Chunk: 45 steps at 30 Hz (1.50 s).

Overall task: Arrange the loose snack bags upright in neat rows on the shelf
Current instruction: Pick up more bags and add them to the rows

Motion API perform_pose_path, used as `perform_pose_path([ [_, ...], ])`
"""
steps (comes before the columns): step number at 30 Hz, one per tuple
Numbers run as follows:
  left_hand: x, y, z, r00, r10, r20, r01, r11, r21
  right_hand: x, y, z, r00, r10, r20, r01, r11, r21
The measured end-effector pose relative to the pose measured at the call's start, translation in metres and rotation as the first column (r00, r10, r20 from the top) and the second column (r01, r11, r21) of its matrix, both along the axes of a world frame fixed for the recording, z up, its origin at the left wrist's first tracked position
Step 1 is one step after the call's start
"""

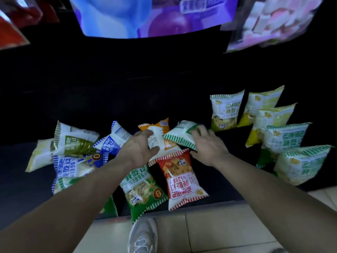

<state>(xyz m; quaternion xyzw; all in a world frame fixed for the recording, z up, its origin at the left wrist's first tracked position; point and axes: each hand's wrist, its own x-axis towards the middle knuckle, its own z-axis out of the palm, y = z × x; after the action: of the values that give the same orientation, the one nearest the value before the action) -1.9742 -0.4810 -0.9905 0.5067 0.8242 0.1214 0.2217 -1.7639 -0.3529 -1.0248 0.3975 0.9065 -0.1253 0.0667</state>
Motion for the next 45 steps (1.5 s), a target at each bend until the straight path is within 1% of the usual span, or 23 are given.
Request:
perform_pose_path([
  [2, -0.005, 0.007, -0.003, 1.0, 0.021, 0.012, -0.022, 0.999, 0.045, -0.003, 0.008, -0.006, 0.998, -0.041, -0.041, 0.04, 0.998, -0.043],
  [4, -0.01, 0.013, -0.005, 0.999, 0.043, 0.028, -0.046, 0.995, 0.09, -0.004, 0.014, -0.01, 0.992, -0.056, -0.109, 0.045, 0.994, -0.104],
  [5, -0.012, 0.015, -0.005, 0.998, 0.051, 0.032, -0.054, 0.993, 0.104, -0.004, 0.015, -0.01, 0.989, -0.052, -0.14, 0.037, 0.993, -0.108],
  [7, -0.017, 0.018, -0.004, 0.997, 0.07, 0.037, -0.074, 0.99, 0.121, -0.004, 0.019, -0.007, 0.978, -0.042, -0.203, 0.032, 0.998, -0.051],
  [10, -0.023, 0.017, -0.002, 0.991, 0.114, 0.073, -0.123, 0.983, 0.137, -0.001, 0.027, 0.008, 0.933, -0.065, -0.353, 0.094, 0.993, 0.066],
  [12, -0.025, 0.016, 0.0, 0.986, 0.137, 0.091, -0.149, 0.978, 0.145, 0.005, 0.034, 0.023, 0.896, -0.11, -0.43, 0.164, 0.982, 0.092],
  [14, -0.025, 0.017, 0.005, 0.982, 0.154, 0.107, -0.17, 0.973, 0.155, 0.013, 0.039, 0.034, 0.867, -0.162, -0.471, 0.224, 0.971, 0.08],
  [16, -0.023, 0.018, 0.009, 0.98, 0.163, 0.114, -0.18, 0.971, 0.158, 0.023, 0.039, 0.036, 0.878, -0.18, -0.444, 0.234, 0.97, 0.07],
  [19, -0.016, 0.021, 0.012, 0.985, 0.15, 0.09, -0.162, 0.976, 0.145, 0.033, 0.033, 0.028, 0.917, -0.196, -0.349, 0.224, 0.974, 0.043],
  [25, 0.001, 0.031, 0.011, 0.995, 0.098, 0.03, -0.101, 0.991, 0.094, 0.034, 0.033, 0.022, 0.927, -0.255, -0.273, 0.219, 0.963, -0.158],
  [29, 0.009, 0.037, 0.01, 0.996, 0.08, 0.049, -0.085, 0.99, 0.108, 0.027, 0.033, 0.018, 0.939, -0.27, -0.214, 0.232, 0.955, -0.186],
  [33, 0.016, 0.039, 0.013, 0.996, 0.05, 0.077, -0.061, 0.988, 0.139, 0.025, 0.037, 0.023, 0.898, -0.316, -0.307, 0.258, 0.942, -0.216],
  [37, 0.028, 0.043, 0.032, 0.995, -0.04, 0.086, 0.02, 0.975, 0.223, 0.037, 0.039, 0.052, 0.91, -0.225, -0.349, 0.189, 0.973, -0.135],
  [40, 0.044, 0.049, 0.059, 0.99, -0.14, 0.027, 0.128, 0.952, 0.277, 0.059, 0.036, 0.08, 0.899, -0.218, -0.38, 0.16, 0.971, -0.177],
  [42, 0.06, 0.053, 0.076, 0.974, -0.227, -0.022, 0.225, 0.941, 0.251, 0.075, 0.03, 0.095, 0.896, -0.214, -0.389, 0.128, 0.963, -0.237],
  [45, 0.09, 0.058, 0.087, 0.93, -0.362, -0.059, 0.366, 0.915, 0.168, 0.099, 0.019, 0.11, 0.895, -0.212, -0.393, 0.09, 0.948, -0.306],
])
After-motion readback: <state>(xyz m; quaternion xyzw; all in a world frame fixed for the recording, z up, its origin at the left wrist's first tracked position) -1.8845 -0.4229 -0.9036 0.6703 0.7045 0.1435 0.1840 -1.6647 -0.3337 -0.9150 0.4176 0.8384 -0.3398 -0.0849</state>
